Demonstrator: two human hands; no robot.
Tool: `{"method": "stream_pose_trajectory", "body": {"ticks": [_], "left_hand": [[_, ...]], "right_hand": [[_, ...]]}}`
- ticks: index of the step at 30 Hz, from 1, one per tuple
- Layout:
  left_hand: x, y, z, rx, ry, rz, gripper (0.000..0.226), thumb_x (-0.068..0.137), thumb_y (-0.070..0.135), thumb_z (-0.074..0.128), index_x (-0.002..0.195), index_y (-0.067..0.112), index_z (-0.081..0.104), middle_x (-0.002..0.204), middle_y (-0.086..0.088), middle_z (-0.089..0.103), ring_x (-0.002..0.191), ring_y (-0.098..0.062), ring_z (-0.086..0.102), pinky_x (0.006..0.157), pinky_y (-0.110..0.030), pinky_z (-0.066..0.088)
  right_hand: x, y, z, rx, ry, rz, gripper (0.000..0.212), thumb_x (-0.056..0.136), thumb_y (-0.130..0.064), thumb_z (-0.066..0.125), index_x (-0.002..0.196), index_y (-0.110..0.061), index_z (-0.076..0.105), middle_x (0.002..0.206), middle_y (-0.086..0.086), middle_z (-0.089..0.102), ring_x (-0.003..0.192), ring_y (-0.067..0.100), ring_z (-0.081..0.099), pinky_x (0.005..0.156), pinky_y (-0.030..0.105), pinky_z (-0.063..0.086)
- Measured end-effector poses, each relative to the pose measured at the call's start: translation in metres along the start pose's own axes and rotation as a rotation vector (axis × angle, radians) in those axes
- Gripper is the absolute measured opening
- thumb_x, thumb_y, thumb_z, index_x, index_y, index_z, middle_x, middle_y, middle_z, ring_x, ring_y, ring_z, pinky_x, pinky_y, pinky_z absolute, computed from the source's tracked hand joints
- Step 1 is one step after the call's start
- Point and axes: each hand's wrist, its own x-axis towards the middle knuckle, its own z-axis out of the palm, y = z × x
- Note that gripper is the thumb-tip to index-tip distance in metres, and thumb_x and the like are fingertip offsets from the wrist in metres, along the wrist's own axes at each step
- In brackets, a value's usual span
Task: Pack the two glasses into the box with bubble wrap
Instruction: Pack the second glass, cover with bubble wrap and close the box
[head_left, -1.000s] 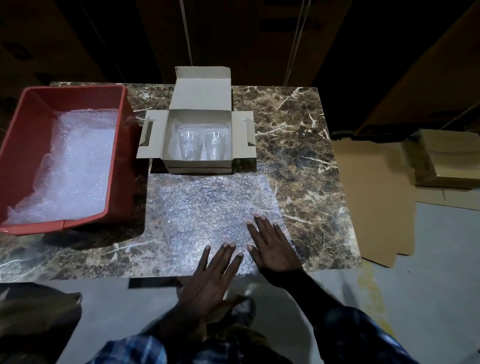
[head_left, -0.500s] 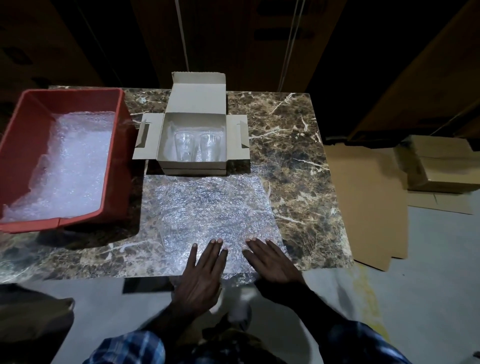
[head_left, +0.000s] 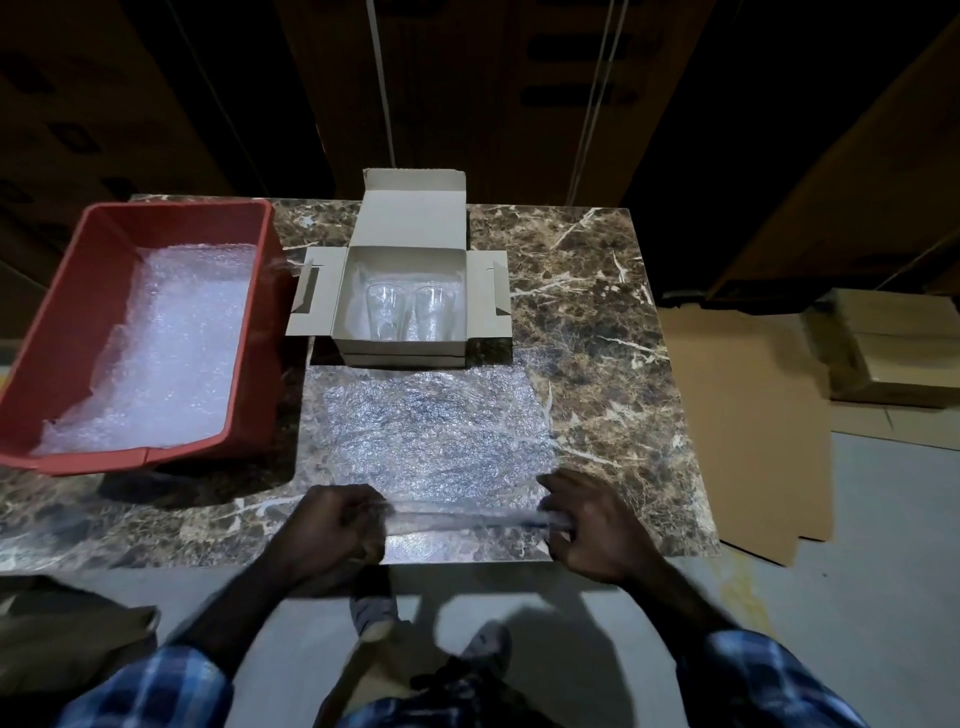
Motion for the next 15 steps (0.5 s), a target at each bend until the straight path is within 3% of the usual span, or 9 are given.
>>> {"method": "stream_pose_trajectory", "body": {"ticks": [3,6,8,10,12,15], "left_hand": [[-0.001,-0.008,-0.006,-0.193,0.105,-0.13,0.02,0.087,-0.003,0.07,0.081,0.015,0.078,0.067,0.013,0.072,0.052,0.01,0.06,0.054,-0.01,0.046],[-0.003,-0.011,-0.002,-0.454,0.166,-0.258,0.017,0.087,-0.005,0.07,0.077,0.008,0.076,0.061,-0.001,0.07,0.047,-0.006,0.059,0.047,-0.015,0.046],[-0.005,-0.007,-0.001,-0.613,0.149,-0.314,0.009,0.09,-0.003,0.067,0.082,-0.005,0.071,0.063,-0.01,0.07,0.046,-0.017,0.058,0.044,-0.02,0.044],[-0.003,-0.01,-0.003,-0.639,0.155,-0.306,0.011,0.093,0.0,0.064,0.085,-0.008,0.066,0.07,-0.014,0.072,0.054,-0.022,0.062,0.048,-0.025,0.045],[0.0,-0.015,-0.006,-0.609,0.198,-0.291,0.013,0.095,0.003,0.063,0.083,-0.002,0.066,0.07,-0.014,0.066,0.058,-0.02,0.06,0.05,-0.024,0.045],[0.01,-0.012,-0.01,-0.537,0.259,-0.263,0.018,0.098,0.007,0.059,0.081,0.004,0.064,0.062,-0.007,0.059,0.055,-0.017,0.054,0.047,-0.019,0.044]], "right_hand": [[-0.006,-0.001,0.004,0.036,0.052,0.031,0.017,0.067,-0.016,0.057,0.074,-0.02,0.072,0.123,-0.004,0.069,0.124,0.02,0.058,0.098,0.041,0.05],[-0.006,-0.011,0.007,0.143,0.11,0.134,0.028,0.066,-0.006,0.069,0.091,-0.015,0.078,0.122,0.003,0.07,0.122,0.026,0.06,0.098,0.045,0.051],[-0.003,-0.022,0.0,0.24,0.117,0.272,0.026,0.072,-0.005,0.071,0.095,-0.012,0.079,0.117,-0.002,0.069,0.122,0.019,0.056,0.1,0.038,0.049],[0.0,-0.026,-0.007,0.413,0.087,0.387,0.019,0.073,-0.002,0.071,0.079,-0.019,0.079,0.089,-0.008,0.072,0.091,0.011,0.066,0.08,0.031,0.054],[0.006,-0.027,-0.015,0.6,0.097,0.472,0.025,0.074,-0.003,0.07,0.059,-0.022,0.067,0.054,-0.008,0.063,0.05,0.014,0.058,0.058,0.028,0.046],[0.022,-0.034,-0.026,0.777,0.121,0.576,0.023,0.085,0.002,0.067,0.066,-0.01,0.063,0.051,0.004,0.052,0.038,0.012,0.048,0.046,0.022,0.039]]}}
